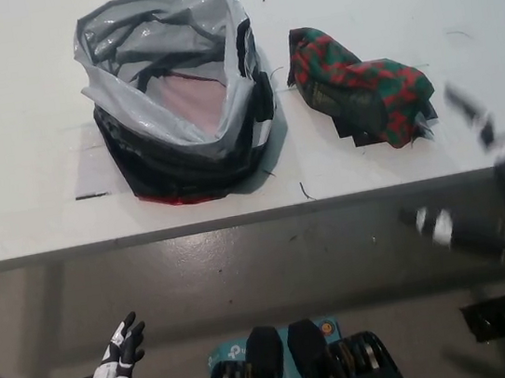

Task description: The robot uses its right hand to pick up a bag of coffee beans and puts it in the black plastic bag, then the robot grabs the top of the bag and lifts it.

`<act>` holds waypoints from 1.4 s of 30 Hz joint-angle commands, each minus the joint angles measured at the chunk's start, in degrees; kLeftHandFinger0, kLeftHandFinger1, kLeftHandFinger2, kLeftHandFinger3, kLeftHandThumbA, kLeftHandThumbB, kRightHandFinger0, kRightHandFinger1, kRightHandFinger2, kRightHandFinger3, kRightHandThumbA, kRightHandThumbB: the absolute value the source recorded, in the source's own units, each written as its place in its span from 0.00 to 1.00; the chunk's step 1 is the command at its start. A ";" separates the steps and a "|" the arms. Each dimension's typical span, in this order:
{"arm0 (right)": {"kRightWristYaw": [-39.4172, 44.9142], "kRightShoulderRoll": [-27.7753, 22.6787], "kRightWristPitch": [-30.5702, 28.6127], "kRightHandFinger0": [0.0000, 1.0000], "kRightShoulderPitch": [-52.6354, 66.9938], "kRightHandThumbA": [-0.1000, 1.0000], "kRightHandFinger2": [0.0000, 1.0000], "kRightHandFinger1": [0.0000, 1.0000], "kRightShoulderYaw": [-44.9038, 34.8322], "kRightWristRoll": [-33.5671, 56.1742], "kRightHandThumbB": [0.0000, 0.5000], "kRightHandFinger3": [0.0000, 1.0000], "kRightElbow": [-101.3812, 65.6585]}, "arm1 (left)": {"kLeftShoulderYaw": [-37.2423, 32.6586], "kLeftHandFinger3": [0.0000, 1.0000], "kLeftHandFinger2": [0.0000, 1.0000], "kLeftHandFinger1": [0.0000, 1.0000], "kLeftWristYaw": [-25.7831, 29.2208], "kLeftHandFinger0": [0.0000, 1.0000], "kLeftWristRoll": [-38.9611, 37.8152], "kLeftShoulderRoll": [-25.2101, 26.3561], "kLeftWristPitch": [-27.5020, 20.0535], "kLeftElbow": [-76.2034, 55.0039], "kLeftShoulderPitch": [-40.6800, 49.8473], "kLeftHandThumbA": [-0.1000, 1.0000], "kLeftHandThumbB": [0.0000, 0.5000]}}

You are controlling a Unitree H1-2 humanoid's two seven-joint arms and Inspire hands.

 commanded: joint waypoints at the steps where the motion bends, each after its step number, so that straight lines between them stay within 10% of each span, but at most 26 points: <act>1: 11.43 -9.94 21.11 1.00 -17.85 0.87 1.00 1.00 -2.82 -3.80 0.78 1.00 -6.79 | -0.61 1.00 1.00 1.00 -0.74 1.00 0.85 0.43 -3.06 -2.33 -0.09 1.00 0.50; 9: 18.81 -15.88 26.65 1.00 -36.19 1.00 1.00 1.00 4.80 -7.64 0.92 1.00 9.51 | -1.05 1.00 1.00 1.00 -0.53 1.00 1.99 0.92 -3.09 -2.53 -0.16 1.00 0.46; 28: 29.50 -2.30 27.97 1.00 -63.84 0.89 1.00 1.00 16.34 -13.31 0.97 1.00 65.93 | -2.75 1.00 1.00 1.00 -0.33 1.00 6.36 1.84 -3.54 -2.92 -0.56 1.00 0.35; 32: 34.18 -1.95 25.34 1.00 -67.10 1.00 1.00 1.00 24.04 -15.19 0.89 1.00 72.75 | -3.11 1.00 1.00 1.00 -0.70 1.00 6.24 2.00 -3.25 -3.34 -0.33 1.00 0.33; 42: 25.47 2.43 25.76 1.00 -67.66 1.00 1.00 1.00 24.43 -14.08 1.00 1.00 83.34 | -3.18 1.00 1.00 1.00 -0.43 1.00 6.46 2.29 -3.25 -3.80 -0.29 1.00 0.31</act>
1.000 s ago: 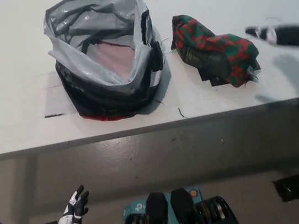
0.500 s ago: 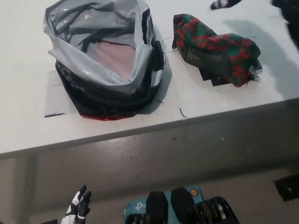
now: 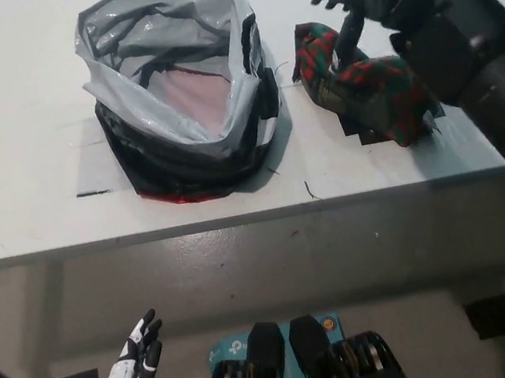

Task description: The robot uses its right hand to pick up a bag of coffee beans and puts it in the black plastic bag, then the robot grabs the top of the bag and lifts it.

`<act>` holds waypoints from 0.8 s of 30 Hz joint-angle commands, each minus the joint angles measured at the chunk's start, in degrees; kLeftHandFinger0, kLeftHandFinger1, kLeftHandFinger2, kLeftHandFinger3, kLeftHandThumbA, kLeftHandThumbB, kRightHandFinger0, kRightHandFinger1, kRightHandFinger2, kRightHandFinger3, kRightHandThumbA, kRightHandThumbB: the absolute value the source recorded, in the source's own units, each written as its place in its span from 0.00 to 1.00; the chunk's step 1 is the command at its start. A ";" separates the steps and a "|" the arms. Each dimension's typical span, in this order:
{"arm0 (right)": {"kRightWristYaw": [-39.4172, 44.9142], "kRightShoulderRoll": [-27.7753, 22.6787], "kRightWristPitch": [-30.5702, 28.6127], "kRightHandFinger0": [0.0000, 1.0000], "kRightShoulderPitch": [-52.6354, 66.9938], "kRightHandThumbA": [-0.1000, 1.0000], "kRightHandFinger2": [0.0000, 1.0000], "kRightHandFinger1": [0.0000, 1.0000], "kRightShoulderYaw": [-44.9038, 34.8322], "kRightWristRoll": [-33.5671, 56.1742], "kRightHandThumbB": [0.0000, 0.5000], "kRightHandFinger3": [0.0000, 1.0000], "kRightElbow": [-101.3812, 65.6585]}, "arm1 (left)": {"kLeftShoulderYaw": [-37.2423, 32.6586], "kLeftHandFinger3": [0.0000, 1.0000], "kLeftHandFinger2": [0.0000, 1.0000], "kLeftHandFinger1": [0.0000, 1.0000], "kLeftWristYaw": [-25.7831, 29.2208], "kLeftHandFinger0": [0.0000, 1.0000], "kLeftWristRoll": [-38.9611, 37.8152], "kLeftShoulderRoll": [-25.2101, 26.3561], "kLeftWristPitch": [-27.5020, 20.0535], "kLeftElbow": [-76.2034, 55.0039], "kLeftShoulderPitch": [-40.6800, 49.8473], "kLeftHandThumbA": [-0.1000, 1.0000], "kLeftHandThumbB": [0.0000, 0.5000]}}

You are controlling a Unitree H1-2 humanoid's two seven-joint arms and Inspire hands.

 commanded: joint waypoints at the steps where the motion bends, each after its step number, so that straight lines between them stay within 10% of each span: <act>1: -2.07 0.57 1.02 1.00 -4.16 1.00 1.00 1.00 2.10 -1.86 1.00 1.00 2.36 | -0.16 1.00 1.00 1.00 -0.38 1.00 1.30 1.00 -2.28 -2.27 -0.07 1.00 0.31; 24: -10.81 -0.37 2.56 1.00 -2.99 0.91 1.00 1.00 6.41 -11.36 1.00 1.00 3.48 | -0.33 1.00 1.00 1.00 -0.16 1.00 2.36 1.26 -3.18 -1.98 -0.59 1.00 0.27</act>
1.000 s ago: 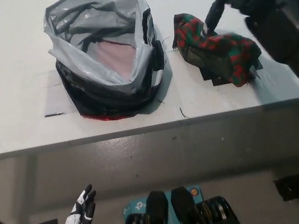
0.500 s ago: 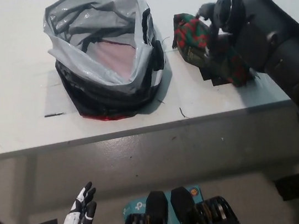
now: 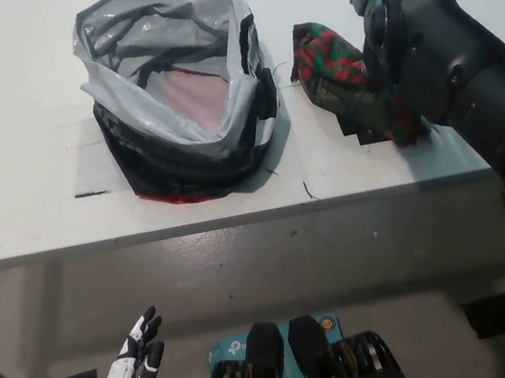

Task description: The robot uses its right hand to pick up a bag of coffee beans and puts it in the black plastic bag, then the robot grabs the top of the bag and lifts it.

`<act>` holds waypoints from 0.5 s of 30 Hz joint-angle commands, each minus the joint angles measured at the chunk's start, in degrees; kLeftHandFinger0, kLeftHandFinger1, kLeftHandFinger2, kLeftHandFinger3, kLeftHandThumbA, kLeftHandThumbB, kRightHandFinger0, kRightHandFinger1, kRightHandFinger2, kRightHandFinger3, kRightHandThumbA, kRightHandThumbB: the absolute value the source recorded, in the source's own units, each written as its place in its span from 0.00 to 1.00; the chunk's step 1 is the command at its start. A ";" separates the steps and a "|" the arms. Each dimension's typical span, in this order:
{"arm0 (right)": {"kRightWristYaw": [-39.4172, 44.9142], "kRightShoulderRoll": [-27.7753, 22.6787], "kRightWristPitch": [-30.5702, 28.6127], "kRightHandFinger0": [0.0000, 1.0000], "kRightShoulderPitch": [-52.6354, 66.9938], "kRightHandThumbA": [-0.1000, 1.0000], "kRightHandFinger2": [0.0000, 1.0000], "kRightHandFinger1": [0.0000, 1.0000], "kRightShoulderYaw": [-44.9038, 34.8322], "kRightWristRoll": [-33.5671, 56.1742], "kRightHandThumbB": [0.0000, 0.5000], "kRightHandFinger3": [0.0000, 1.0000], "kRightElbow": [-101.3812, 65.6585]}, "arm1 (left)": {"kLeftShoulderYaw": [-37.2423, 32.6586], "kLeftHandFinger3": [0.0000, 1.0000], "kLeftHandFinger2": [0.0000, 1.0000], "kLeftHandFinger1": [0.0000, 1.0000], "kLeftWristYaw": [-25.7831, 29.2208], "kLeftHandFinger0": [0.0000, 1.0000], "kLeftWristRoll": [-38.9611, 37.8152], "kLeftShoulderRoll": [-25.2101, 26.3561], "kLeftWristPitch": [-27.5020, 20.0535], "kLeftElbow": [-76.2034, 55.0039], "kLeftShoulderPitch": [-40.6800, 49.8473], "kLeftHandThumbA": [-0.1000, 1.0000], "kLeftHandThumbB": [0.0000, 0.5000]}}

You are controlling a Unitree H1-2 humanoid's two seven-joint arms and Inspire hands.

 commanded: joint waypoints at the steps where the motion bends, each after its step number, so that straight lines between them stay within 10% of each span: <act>1: -2.48 -1.37 0.68 1.00 -2.65 0.92 1.00 1.00 -0.72 -1.35 1.00 1.00 -2.23 | -0.06 1.00 1.00 1.00 -0.11 1.00 0.97 0.70 -2.64 -1.24 -0.62 1.00 0.26; 15: 10.13 -3.45 -6.22 1.00 -3.57 1.00 1.00 1.00 -13.11 13.62 1.00 1.00 2.87 | 0.02 1.00 1.00 1.00 -0.18 1.00 1.78 0.92 -1.26 -2.07 -1.03 1.00 0.19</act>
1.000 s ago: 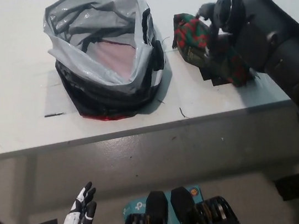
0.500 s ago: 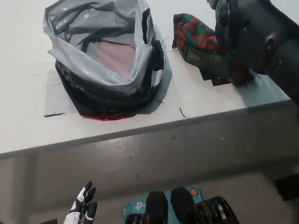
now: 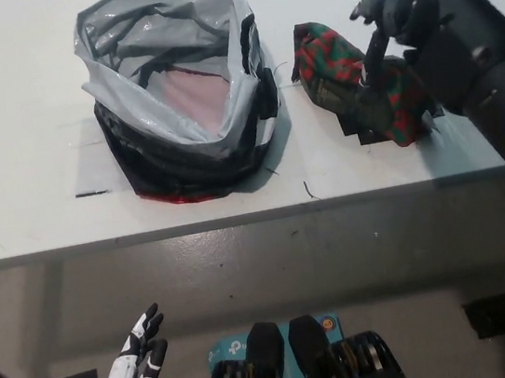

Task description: The robot uses its right hand to pick up a bag of coffee beans and puts it in the black plastic bag, then the robot grabs the top of the bag and lifts it.

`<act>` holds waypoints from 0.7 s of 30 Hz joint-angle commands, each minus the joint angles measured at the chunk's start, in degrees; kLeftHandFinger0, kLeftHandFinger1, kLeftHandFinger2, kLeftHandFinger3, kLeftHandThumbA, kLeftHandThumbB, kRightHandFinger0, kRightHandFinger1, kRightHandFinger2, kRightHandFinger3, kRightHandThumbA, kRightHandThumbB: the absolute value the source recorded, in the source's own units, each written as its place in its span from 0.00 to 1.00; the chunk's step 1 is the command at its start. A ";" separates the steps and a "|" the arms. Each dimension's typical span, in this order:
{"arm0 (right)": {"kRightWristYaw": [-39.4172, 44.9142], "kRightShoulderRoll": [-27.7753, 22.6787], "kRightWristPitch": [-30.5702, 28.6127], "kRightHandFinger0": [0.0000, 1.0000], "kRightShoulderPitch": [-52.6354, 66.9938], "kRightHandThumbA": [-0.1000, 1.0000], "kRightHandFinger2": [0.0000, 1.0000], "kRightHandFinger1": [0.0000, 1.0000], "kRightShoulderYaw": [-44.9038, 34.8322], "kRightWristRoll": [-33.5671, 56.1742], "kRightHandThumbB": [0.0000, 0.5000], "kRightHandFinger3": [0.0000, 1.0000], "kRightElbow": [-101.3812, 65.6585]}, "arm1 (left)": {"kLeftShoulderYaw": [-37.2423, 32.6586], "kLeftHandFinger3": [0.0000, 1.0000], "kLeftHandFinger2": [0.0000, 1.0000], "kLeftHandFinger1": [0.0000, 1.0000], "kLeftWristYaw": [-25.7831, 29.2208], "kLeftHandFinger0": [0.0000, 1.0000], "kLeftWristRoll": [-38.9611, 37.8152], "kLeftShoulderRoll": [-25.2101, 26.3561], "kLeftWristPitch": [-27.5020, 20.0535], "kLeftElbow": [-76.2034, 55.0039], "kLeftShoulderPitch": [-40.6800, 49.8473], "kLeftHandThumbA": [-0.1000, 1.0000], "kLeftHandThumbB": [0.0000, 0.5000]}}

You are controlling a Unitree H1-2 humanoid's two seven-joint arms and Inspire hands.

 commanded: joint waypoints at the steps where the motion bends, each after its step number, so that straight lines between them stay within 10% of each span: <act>1: 4.72 -2.14 -4.56 1.00 -3.57 1.00 1.00 1.00 -2.65 5.35 1.00 1.00 1.35 | 0.24 1.00 1.00 1.00 -0.14 1.00 1.04 0.85 -1.09 -2.07 -0.65 1.00 0.20; 21: 0.05 0.31 -0.59 1.00 0.26 0.99 1.00 1.00 10.44 -1.96 1.00 1.00 6.50 | -0.65 1.00 1.00 1.00 0.38 1.00 5.19 1.98 -2.12 -2.34 -1.16 0.97 0.30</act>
